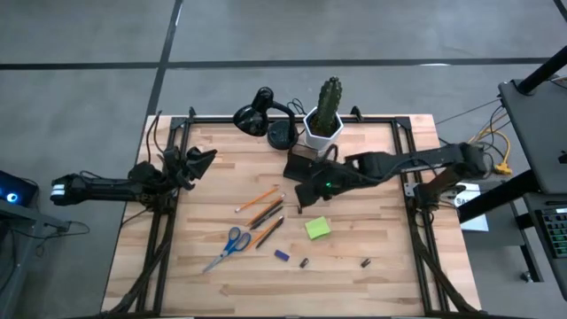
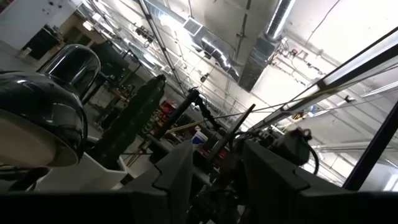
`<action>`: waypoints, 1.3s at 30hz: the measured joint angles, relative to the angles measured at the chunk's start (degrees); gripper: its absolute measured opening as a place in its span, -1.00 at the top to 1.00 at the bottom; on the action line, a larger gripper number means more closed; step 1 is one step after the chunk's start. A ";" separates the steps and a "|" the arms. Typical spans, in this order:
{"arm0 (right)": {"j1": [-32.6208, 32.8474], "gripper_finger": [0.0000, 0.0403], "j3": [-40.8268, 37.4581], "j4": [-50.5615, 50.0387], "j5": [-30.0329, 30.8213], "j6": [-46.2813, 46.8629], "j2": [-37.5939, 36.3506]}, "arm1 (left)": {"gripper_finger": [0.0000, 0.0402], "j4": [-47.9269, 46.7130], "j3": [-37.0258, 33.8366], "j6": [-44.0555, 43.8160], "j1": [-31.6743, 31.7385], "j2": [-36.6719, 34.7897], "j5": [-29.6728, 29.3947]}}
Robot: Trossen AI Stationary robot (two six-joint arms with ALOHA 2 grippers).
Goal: Pick and place office supplies into organizer
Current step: Put the top black binder clip into the black desk organizer
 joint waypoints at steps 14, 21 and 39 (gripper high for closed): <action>0.17 0.07 3.21 -0.68 0.59 6.22 13.31 | 0.36 -0.30 -0.86 0.02 0.00 0.09 0.83; 0.38 0.07 3.36 -1.15 1.97 7.77 16.23 | 0.36 -0.30 -0.86 0.04 0.00 0.09 1.25; 1.10 0.07 3.75 -1.46 6.10 9.11 22.77 | 0.36 -0.26 -0.95 0.50 0.00 0.46 1.22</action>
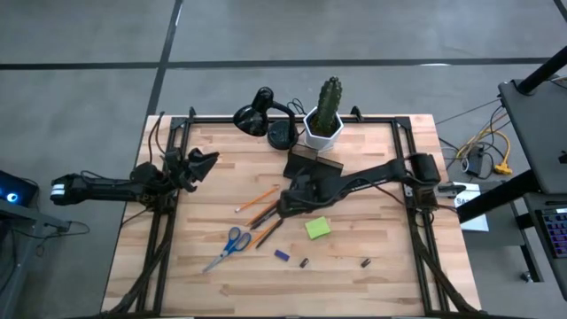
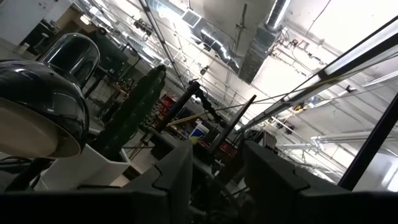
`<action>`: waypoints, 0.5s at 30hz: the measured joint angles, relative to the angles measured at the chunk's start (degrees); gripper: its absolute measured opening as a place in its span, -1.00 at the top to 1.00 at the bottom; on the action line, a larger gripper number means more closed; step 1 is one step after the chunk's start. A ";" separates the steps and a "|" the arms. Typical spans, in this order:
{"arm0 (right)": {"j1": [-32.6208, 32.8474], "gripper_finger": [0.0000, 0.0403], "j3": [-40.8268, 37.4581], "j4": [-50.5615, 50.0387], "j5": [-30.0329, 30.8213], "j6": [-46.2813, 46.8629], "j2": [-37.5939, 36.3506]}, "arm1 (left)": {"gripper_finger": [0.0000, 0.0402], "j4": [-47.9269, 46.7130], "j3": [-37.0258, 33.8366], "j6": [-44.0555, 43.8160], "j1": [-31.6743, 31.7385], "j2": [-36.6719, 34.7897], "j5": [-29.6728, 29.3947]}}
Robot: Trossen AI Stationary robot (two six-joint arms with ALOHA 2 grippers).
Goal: Pick and place office supplies into organizer
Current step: Put the top black binder clip into the black desk organizer
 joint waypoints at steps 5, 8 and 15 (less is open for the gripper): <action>0.07 0.07 0.44 -0.03 -0.04 0.41 1.78 | 0.36 0.07 -0.04 0.00 0.00 -0.15 -0.02; 0.07 0.07 0.09 -0.13 0.15 1.08 1.82 | 0.36 0.01 -0.04 -0.01 0.00 -0.13 -0.01; 0.03 0.07 -0.01 -0.22 1.10 1.06 1.82 | 0.36 0.00 -0.04 0.00 0.00 -0.02 0.21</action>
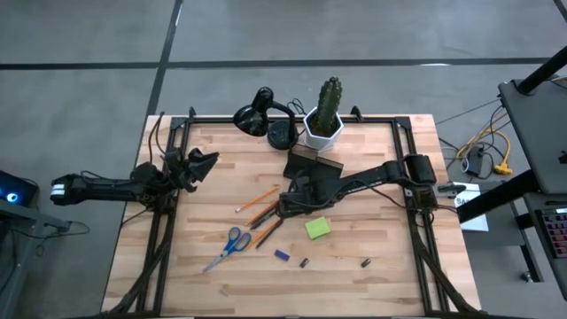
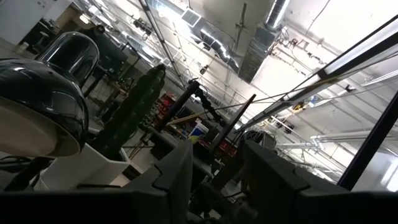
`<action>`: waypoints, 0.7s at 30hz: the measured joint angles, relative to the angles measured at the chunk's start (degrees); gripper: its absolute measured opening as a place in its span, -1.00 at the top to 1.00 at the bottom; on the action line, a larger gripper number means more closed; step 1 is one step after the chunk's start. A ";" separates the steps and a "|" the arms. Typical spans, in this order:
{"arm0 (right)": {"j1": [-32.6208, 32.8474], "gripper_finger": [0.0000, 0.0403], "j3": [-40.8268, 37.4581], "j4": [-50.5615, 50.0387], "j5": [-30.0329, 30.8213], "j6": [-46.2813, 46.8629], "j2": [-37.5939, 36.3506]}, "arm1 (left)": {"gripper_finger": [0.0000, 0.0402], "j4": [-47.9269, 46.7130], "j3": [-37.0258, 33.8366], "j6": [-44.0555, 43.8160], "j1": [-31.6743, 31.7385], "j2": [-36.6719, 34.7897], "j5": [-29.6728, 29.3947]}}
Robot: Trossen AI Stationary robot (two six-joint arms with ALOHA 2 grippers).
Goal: Pick and place office supplies into organizer
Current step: Put the top black binder clip into the black desk organizer
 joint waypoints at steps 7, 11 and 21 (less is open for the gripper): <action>0.00 0.07 -0.23 -0.01 2.97 0.02 0.04 | 0.36 0.03 0.00 0.00 0.00 0.00 0.08; 0.00 0.07 -0.92 -0.05 3.22 -0.51 0.04 | 0.36 0.03 0.00 0.00 0.00 0.00 0.09; 0.00 0.07 -1.17 0.02 3.40 -0.06 0.07 | 0.36 0.01 0.00 0.00 0.00 0.01 0.11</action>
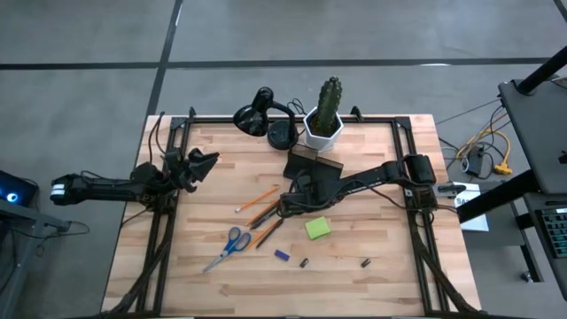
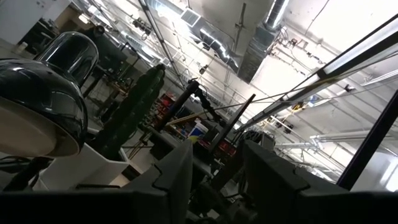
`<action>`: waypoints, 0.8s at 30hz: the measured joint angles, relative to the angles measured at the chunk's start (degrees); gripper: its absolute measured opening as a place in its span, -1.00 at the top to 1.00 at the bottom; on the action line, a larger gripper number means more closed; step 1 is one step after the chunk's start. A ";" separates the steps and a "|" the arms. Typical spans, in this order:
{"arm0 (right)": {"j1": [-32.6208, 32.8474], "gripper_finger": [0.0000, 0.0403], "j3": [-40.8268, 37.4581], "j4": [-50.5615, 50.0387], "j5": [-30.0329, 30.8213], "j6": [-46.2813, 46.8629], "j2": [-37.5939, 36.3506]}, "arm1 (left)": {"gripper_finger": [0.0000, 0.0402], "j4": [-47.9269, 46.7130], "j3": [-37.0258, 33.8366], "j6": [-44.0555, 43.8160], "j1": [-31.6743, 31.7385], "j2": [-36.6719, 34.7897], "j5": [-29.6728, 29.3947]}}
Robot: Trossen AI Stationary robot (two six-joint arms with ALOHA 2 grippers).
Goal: Pick and place office supplies into organizer
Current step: Put the top black binder clip into the black desk organizer
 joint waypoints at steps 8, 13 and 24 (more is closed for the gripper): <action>0.00 0.07 -0.12 0.04 0.00 0.04 0.00 | 0.36 0.00 0.00 0.00 0.00 -0.04 0.04; 0.00 0.16 -0.28 0.15 -0.11 -0.03 0.00 | 0.36 0.01 0.00 0.00 0.00 -0.04 0.04; -0.02 0.46 -0.31 0.49 -1.09 -0.24 0.00 | 0.36 0.02 0.00 0.00 0.00 -0.06 0.04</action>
